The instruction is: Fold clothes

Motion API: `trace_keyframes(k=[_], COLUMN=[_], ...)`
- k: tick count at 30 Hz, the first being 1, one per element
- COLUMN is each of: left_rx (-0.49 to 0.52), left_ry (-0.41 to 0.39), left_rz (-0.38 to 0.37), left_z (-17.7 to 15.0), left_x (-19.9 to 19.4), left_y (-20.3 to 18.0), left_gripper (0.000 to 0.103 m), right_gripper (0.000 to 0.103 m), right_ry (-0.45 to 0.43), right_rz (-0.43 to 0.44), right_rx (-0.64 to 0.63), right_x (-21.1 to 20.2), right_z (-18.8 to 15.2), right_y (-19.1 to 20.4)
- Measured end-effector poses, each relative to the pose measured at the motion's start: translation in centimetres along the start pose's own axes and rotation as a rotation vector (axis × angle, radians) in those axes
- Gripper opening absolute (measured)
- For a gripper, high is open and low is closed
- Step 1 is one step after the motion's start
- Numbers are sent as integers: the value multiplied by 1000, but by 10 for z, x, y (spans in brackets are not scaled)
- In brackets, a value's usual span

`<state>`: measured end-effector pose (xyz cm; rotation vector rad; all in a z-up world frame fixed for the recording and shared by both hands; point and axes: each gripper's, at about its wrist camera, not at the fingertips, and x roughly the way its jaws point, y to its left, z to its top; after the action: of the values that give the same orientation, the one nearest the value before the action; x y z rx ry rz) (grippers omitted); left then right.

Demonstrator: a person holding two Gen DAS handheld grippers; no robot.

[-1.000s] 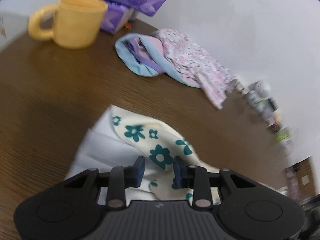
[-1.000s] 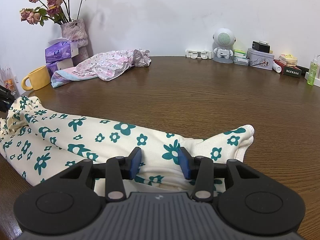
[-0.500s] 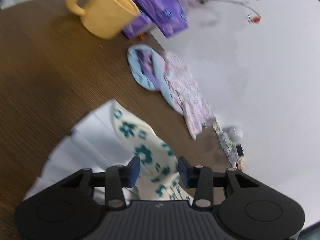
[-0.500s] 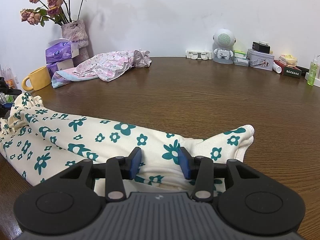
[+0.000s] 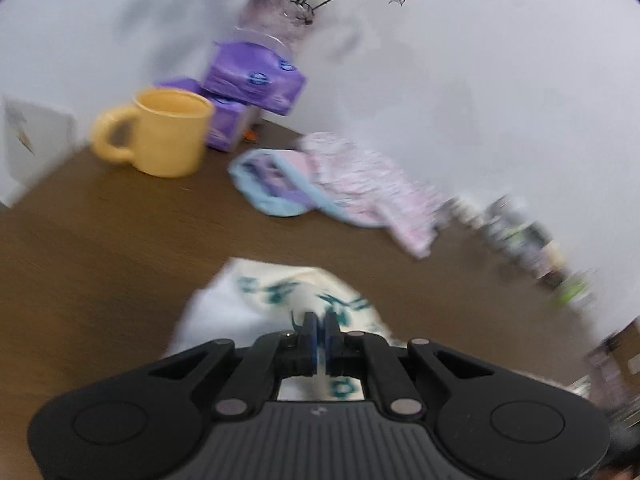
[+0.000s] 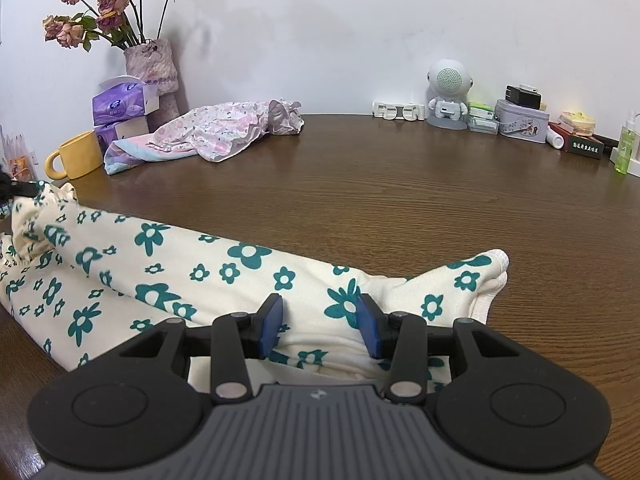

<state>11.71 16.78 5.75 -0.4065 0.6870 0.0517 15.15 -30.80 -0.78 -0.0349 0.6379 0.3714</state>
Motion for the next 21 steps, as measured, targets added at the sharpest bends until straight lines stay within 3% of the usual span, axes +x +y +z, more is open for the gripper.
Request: trace_keyframes(k=[3, 5, 6, 7, 8, 9, 12, 14, 16, 21], left_rx=[-16, -96, -141, -180, -209, -227, -240, -216, -176, -9], left_ry=[21, 18, 17, 17, 18, 22, 52, 70, 83, -6], left_rz=[-3, -42, -61, -81, -102, -116, -138, -132, -128, -115], left_z=[-8, -9, -10, -10, -10, -10, -8, -8, -8, -6], left_x=[-2, -2, -2, -2, -1, 0, 12, 18, 23, -6], left_y=[4, 12, 18, 23, 26, 27, 24, 18, 12, -11], left_gripper=[0, 2, 12, 28, 35, 41, 43, 39, 3, 0], right_gripper=[41, 41, 41, 41, 41, 41, 41, 41, 41, 41], right_ry=[-1, -1, -1, -1, -1, -1, -1, -1, -2, -1], right_rz=[0, 0, 0, 0, 0, 0, 0, 0, 0, 5], right_rx=[0, 0, 0, 0, 0, 0, 0, 1, 1, 3], right_x=[0, 0, 0, 0, 0, 0, 0, 0, 0, 0], right_z=[0, 0, 0, 0, 0, 0, 0, 0, 0, 0], right_y=[0, 0, 0, 0, 0, 0, 0, 0, 0, -1])
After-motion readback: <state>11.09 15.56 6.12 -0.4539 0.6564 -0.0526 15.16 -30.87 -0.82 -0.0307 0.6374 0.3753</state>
